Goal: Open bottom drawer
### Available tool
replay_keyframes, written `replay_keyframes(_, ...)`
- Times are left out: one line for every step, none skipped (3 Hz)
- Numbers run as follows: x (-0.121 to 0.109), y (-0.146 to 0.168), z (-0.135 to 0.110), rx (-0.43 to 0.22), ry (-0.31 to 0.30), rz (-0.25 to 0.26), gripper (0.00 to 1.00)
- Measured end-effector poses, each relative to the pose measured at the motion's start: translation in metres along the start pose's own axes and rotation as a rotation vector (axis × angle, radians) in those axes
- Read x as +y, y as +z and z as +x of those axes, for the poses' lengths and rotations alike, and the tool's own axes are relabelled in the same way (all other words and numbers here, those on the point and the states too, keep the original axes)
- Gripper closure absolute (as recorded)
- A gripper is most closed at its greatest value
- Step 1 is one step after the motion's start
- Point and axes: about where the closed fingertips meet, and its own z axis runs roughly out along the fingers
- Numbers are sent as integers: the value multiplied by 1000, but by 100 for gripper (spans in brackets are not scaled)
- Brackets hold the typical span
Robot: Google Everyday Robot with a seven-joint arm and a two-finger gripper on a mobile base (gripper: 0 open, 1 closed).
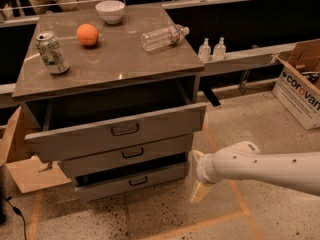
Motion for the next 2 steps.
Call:
replay_keyframes(-29, 45, -3, -28, -5, 76, 0)
replay_keyframes(-50, 95, -10, -32, -66, 90, 0)
